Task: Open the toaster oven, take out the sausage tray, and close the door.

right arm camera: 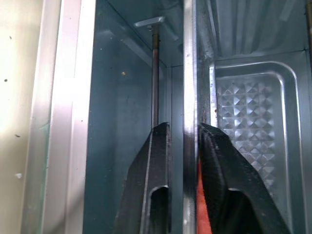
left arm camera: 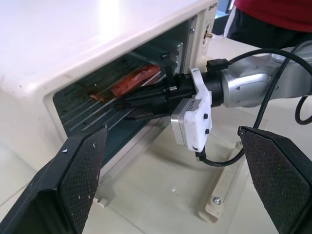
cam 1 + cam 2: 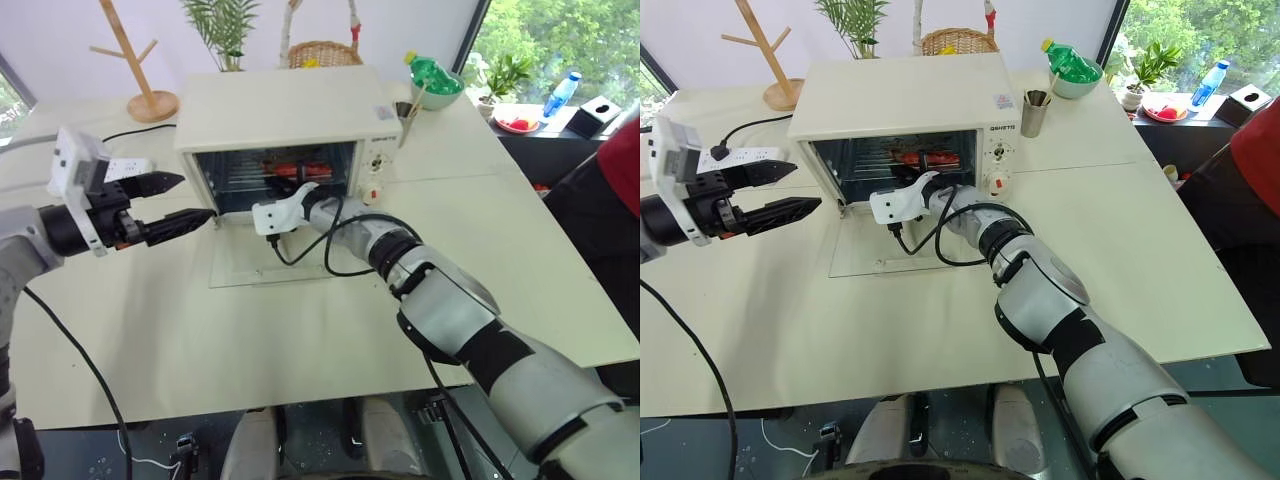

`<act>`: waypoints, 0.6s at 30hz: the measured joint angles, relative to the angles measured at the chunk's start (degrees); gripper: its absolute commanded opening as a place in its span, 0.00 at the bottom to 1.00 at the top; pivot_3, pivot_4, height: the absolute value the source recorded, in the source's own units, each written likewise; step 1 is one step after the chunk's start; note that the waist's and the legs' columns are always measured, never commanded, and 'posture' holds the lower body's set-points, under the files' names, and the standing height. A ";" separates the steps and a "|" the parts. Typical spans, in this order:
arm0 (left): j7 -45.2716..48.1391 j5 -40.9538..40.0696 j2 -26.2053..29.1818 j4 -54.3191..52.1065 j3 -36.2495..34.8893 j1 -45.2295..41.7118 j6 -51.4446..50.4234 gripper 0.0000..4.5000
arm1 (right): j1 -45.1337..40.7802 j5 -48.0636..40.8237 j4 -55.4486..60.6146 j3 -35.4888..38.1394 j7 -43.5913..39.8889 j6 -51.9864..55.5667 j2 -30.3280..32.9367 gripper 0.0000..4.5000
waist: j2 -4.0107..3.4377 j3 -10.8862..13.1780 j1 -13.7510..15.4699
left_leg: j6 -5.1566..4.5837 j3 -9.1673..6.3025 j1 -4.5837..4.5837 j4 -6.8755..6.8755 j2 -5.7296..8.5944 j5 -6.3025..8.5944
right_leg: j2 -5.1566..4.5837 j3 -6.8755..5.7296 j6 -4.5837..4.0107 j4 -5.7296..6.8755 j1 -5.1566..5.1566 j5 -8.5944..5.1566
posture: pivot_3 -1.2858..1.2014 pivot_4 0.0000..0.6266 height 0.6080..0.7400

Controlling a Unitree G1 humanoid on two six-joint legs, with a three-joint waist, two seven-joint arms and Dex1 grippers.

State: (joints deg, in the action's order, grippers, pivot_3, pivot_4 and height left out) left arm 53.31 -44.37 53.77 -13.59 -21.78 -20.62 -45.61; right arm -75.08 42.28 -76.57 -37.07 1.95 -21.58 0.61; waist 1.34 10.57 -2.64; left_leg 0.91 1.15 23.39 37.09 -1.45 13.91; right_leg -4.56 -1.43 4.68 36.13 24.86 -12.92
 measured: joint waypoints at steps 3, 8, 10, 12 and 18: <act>0.00 0.00 -0.04 0.02 0.37 -0.31 0.07 1.00 | 0.00 0.17 -0.04 0.01 0.00 -0.01 -0.01 0.07 | 0.00 0.00 0.00 | 0.00 0.00 0.00 0.00 0.00 0.00 | 0.00 0.00 0.00 0.00 0.00 0.00 | 0.52 0.24 1.00; 0.05 0.01 -0.10 0.11 0.69 -0.57 0.27 1.00 | -0.02 0.15 -0.05 0.25 0.61 -0.11 0.00 0.01 | -0.01 0.00 0.00 | 0.00 0.00 0.00 0.00 0.00 0.00 | 0.00 0.00 0.00 0.00 0.00 0.00 | 0.52 0.24 1.00; 0.11 0.01 -0.16 0.18 0.75 -0.79 0.28 1.00 | -0.02 0.16 -0.05 0.25 0.64 -0.14 0.03 0.01 | -0.01 0.01 -0.01 | 0.00 0.00 0.00 0.00 0.00 0.00 | 0.00 0.00 0.00 0.01 0.00 0.00 | 0.52 0.24 1.00; 0.27 0.04 -0.21 0.40 0.89 -1.45 0.43 1.00 | -0.01 0.18 -0.05 0.25 0.62 -0.51 0.27 0.01 | -0.01 0.01 0.05 | 0.00 0.00 0.00 0.00 0.00 0.00 | 0.00 0.00 0.00 0.01 0.00 0.00 | 0.52 0.24 1.00; 2.60 1.54 -0.37 5.63 4.66 -5.00 2.59 1.00 | 1.18 0.24 1.80 0.17 0.26 -3.56 2.34 0.01 | -0.01 0.01 0.23 | 0.00 0.00 0.03 0.00 0.04 0.00 | 0.00 -0.01 0.00 -0.01 0.00 0.00 | 0.52 0.24 1.00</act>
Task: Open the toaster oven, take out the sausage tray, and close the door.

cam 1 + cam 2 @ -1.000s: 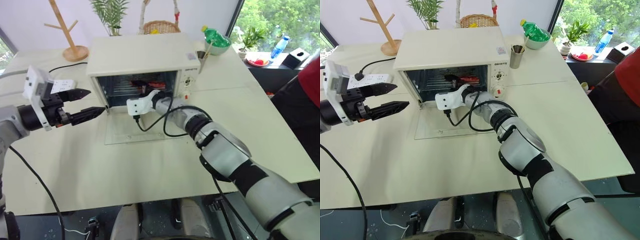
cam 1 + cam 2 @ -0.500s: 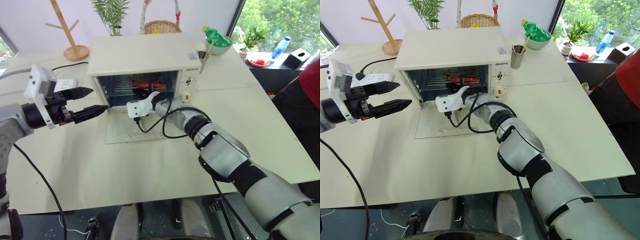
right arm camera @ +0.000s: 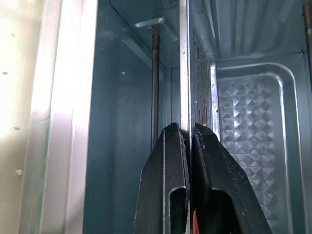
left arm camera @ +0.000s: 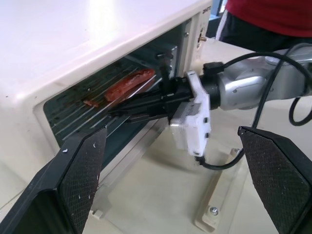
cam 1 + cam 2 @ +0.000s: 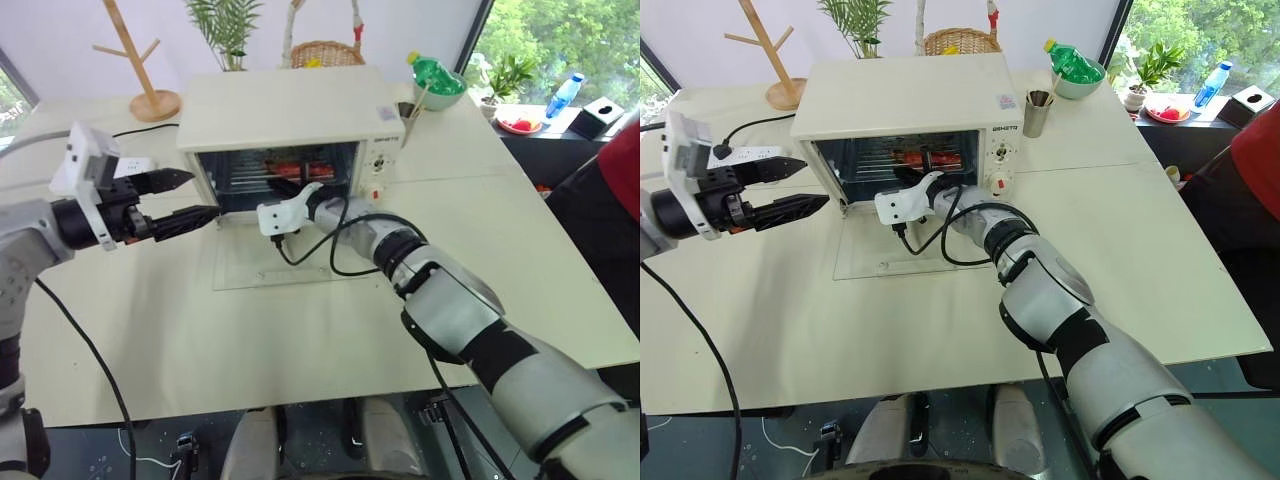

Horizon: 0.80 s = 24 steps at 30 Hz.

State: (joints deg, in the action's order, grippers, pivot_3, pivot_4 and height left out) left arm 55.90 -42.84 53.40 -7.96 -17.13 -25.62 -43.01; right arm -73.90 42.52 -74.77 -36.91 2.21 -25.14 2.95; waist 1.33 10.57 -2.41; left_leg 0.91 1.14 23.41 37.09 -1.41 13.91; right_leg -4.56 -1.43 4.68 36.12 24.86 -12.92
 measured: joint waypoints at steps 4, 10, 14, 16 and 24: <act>3.48 3.28 -0.05 6.82 4.22 -4.93 3.02 1.00 | 1.77 -0.06 3.66 0.03 -1.08 -1.84 2.02 0.01 | 0.00 0.00 0.03 | 0.00 0.01 0.04 -0.01 0.04 0.00 | -0.01 0.00 0.01 -0.01 0.01 0.00 | 0.52 0.24 1.00; 9.34 7.71 -1.89 15.72 10.34 -12.24 6.72 1.00 | 6.99 -1.02 14.81 0.73 -4.95 -2.13 6.62 0.01 | 0.03 0.02 0.41 | 0.00 0.00 0.10 0.00 0.07 0.00 | -0.02 -0.01 0.03 -0.02 0.02 0.00 | 0.52 0.24 1.00; 12.82 11.11 -3.33 21.68 13.91 -16.79 9.56 1.00 | 12.32 -1.88 25.19 1.65 -9.13 -0.69 9.55 0.01 | 0.04 0.03 0.70 | 0.00 0.01 0.12 0.06 0.10 0.00 | -0.03 0.00 0.04 -0.01 0.02 0.01 | 0.52 0.24 1.00; 14.31 12.28 -4.19 23.94 14.74 -18.27 10.81 1.00 | 13.13 -2.20 27.70 1.73 -10.44 0.64 10.03 0.01 | 0.04 0.04 0.74 | -0.01 0.00 0.12 0.07 0.10 0.00 | -0.02 -0.01 0.04 0.00 0.03 0.01 | 0.52 0.24 1.00; 17.98 15.93 -6.36 29.59 16.38 -22.41 13.79 1.00 | 18.03 -3.44 39.59 2.97 -16.47 4.42 13.63 0.01 | 0.06 0.05 1.77 | -0.01 -0.01 0.15 0.11 0.09 0.00 | -0.01 -0.02 0.04 0.00 0.03 0.01 | 0.52 0.24 1.00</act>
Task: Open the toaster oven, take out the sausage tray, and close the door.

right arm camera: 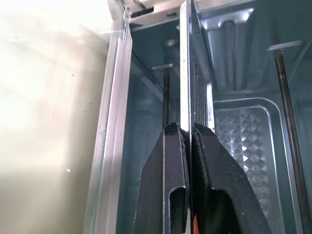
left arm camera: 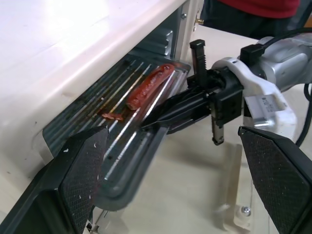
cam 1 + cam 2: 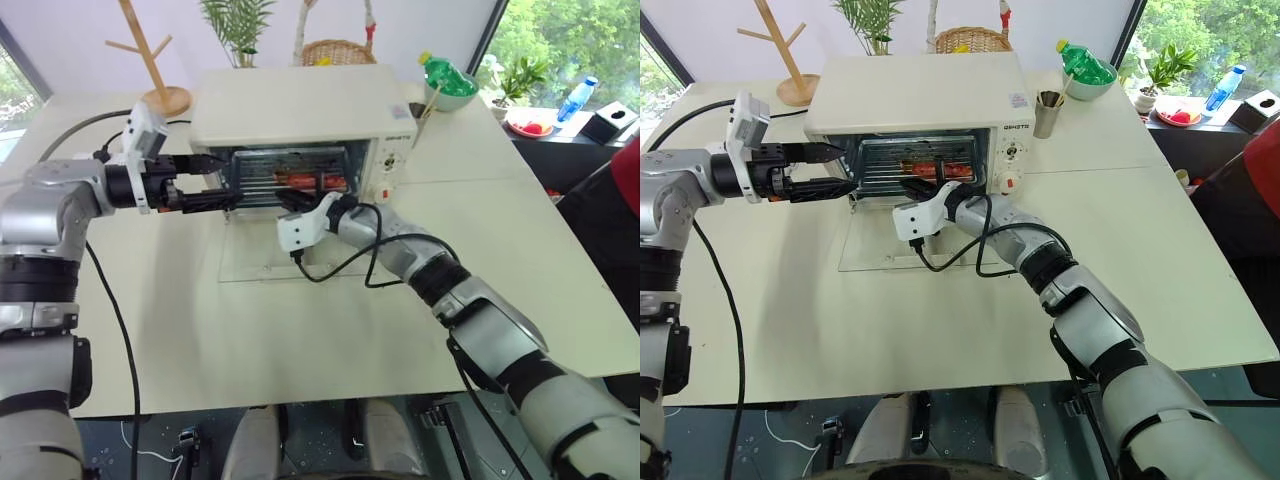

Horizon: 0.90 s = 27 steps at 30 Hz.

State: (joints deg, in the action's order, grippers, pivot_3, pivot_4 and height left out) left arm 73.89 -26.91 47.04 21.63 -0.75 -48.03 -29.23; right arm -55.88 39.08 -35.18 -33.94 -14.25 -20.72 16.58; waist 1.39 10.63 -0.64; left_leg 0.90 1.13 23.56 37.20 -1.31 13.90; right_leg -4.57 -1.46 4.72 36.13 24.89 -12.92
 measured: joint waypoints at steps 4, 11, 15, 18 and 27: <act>1.17 0.78 -0.63 1.10 0.08 -0.48 0.98 1.00 | 7.51 -1.40 13.15 1.46 -4.36 1.06 4.36 0.01 | 0.02 0.01 0.31 | 0.00 -0.02 0.04 0.06 0.03 0.00 | -0.03 -0.01 0.01 -0.01 -0.01 0.00 | 0.52 0.24 1.00; 2.13 1.92 -1.07 1.45 0.04 -0.84 1.02 1.00 | 16.57 -3.63 28.46 4.67 -10.29 2.80 9.73 0.01 | 0.03 0.01 0.67 | 0.00 -0.05 0.04 0.16 0.05 0.00 | -0.05 -0.01 0.02 0.00 -0.06 0.00 | 0.52 0.24 1.00; 2.28 1.99 -0.96 1.50 -0.11 -0.88 -0.70 1.00 | 22.20 -6.49 37.15 8.20 -12.23 1.57 14.42 0.01 | 0.05 0.02 0.95 | 0.00 -0.04 0.03 0.17 0.05 0.00 | -0.04 -0.01 0.02 0.00 -0.06 0.00 | 0.52 0.24 1.00; 2.42 2.00 -0.95 1.23 -0.12 -0.87 -0.98 1.00 | 24.41 -8.04 40.78 10.13 -12.83 0.19 15.73 0.01 | 0.06 0.01 0.86 | 0.00 -0.04 -0.03 0.18 0.03 0.00 | -0.02 -0.01 0.02 0.00 -0.10 -0.01 | 0.52 0.24 1.00; 1.79 -5.18 3.28 -8.35 -5.27 7.00 -15.19 1.00 | 29.98 -11.23 46.17 12.80 -14.72 -3.87 18.79 0.01 | 0.08 0.03 -0.05 | -0.01 -0.05 -0.05 0.17 -0.03 0.00 | 0.01 -0.01 0.02 0.01 -0.11 -0.02 | 0.52 0.24 1.00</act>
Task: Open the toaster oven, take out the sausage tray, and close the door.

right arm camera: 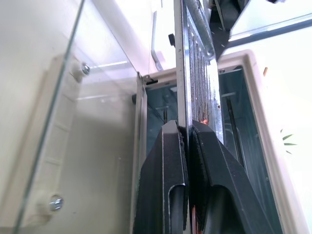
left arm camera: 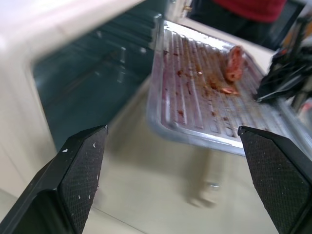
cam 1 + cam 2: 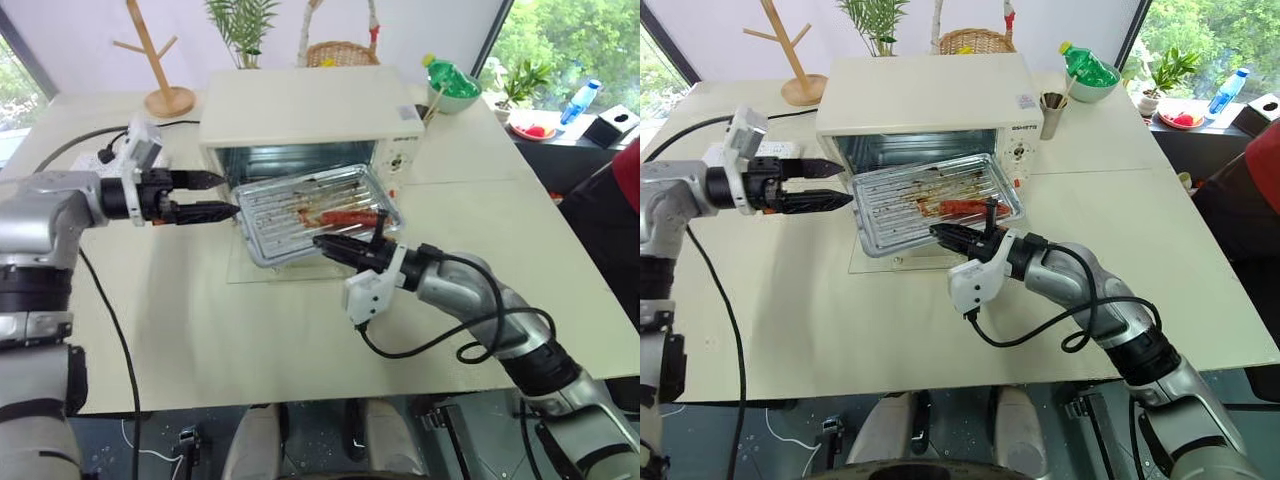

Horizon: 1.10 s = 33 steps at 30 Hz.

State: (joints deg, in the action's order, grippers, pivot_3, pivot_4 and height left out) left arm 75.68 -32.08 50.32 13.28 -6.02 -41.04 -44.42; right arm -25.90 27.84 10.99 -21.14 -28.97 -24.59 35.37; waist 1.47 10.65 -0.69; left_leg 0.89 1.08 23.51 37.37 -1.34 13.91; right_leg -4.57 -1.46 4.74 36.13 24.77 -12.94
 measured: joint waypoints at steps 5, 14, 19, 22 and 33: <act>-6.47 -12.85 1.02 -11.63 -10.43 10.34 -20.15 1.00 | 1.25 -1.29 0.09 0.24 -1.90 -1.34 1.30 0.01 | 0.00 0.00 -0.25 | 0.00 0.01 -0.09 0.01 -0.07 0.00 | 0.00 0.02 0.00 0.00 -0.05 -0.01 | 0.52 0.24 1.00; -30.62 -28.79 -16.46 -21.09 -26.02 16.68 -46.56 1.00 | 2.04 -3.50 0.07 0.35 -4.67 -4.60 2.09 0.01 | 0.06 -0.02 -0.01 | 0.01 -0.08 -0.19 0.12 -0.06 0.00 | -0.02 -0.02 0.00 0.02 -0.26 0.00 | 0.52 0.24 1.00; -43.15 -33.61 -24.01 -17.73 -27.06 14.12 -47.62 1.00 | 2.17 -4.73 0.14 0.37 -6.54 -4.75 2.16 0.01 | 0.09 -0.03 0.19 | 0.02 -0.13 -0.24 0.14 -0.04 -0.01 | -0.01 -0.03 -0.01 0.05 -0.32 0.01 | 0.52 0.24 1.00; -49.13 -35.55 -26.40 -14.58 -27.07 12.06 -47.61 1.00 | 2.34 -5.35 0.24 0.38 -7.43 -4.73 2.16 0.01 | 0.11 -0.04 0.04 | 0.02 -0.11 -0.24 0.14 -0.01 -0.01 | -0.03 -0.01 -0.01 0.03 -0.32 0.01 | 0.52 0.24 1.00; -63.55 -50.08 -29.60 -8.99 -26.14 11.24 -47.30 0.36 | 2.93 -5.53 1.45 0.57 -8.10 -3.67 1.83 0.00 | 0.11 -0.05 0.17 | 0.03 -0.11 -0.27 0.12 0.01 -0.01 | -0.06 0.00 -0.01 0.04 -0.33 0.01 | 0.52 0.24 1.00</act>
State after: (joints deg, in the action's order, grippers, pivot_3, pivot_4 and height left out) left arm 12.13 -82.17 20.72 4.30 -32.15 -29.79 -91.73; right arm -22.97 22.32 12.44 -20.57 -37.07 -28.26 37.20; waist 1.58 10.61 -0.52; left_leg 0.93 0.98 23.24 37.48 -1.34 13.89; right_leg -4.63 -1.46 4.72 36.17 24.45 -12.93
